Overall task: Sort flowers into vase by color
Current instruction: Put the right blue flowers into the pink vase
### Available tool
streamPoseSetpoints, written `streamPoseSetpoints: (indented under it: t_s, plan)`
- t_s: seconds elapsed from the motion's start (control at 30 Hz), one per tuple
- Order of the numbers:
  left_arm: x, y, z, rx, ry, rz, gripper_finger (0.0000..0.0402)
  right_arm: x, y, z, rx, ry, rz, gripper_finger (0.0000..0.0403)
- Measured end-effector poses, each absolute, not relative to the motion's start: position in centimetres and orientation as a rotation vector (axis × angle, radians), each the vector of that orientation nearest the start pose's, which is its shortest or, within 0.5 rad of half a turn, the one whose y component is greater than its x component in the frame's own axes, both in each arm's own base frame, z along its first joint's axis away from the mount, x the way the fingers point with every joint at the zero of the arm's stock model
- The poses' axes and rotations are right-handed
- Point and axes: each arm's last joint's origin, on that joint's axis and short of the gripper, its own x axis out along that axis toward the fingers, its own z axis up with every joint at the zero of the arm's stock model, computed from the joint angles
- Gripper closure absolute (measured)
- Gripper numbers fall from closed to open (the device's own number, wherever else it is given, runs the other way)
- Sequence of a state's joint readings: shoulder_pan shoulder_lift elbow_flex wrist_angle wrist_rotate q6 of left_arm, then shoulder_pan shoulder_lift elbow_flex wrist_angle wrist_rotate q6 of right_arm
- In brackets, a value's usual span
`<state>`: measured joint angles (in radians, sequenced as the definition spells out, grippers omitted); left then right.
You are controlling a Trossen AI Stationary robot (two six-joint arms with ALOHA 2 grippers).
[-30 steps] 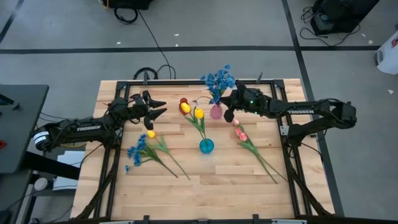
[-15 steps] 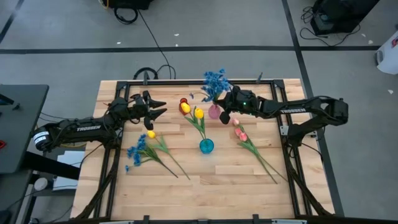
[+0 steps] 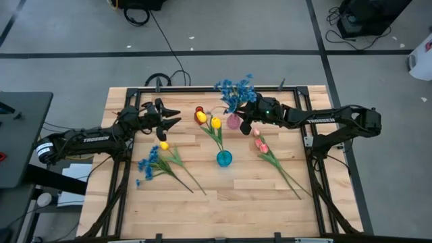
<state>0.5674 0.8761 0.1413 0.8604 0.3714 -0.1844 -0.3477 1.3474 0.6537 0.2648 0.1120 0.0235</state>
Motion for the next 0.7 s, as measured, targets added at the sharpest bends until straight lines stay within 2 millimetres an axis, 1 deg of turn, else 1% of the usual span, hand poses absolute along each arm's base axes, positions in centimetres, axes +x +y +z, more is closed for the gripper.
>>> streamPoseSetpoints:
  t_s: [0.1, 0.2, 0.6, 0.7]
  plan:
    - [14.65, 8.09, 19.84, -0.127, -0.130, 0.185, 0.0239, 25.75, -9.68, 21.42, 0.071, 0.403, -0.458, 0.0279]
    - [14.65, 8.09, 19.83, -0.127, -0.129, 0.185, 0.0239, 25.72, -9.66, 21.52, 0.075, 0.397, -0.458, 0.0265]
    - [14.67, 8.07, 19.71, -0.135, -0.117, 0.177, 0.0239, 25.57, -9.61, 21.70, 0.074, 0.396, -0.458, 0.0262]
    - [14.67, 8.08, 19.69, -0.137, -0.113, 0.178, 0.0239, 25.42, -9.57, 22.01, 0.071, 0.387, -0.459, 0.0264]
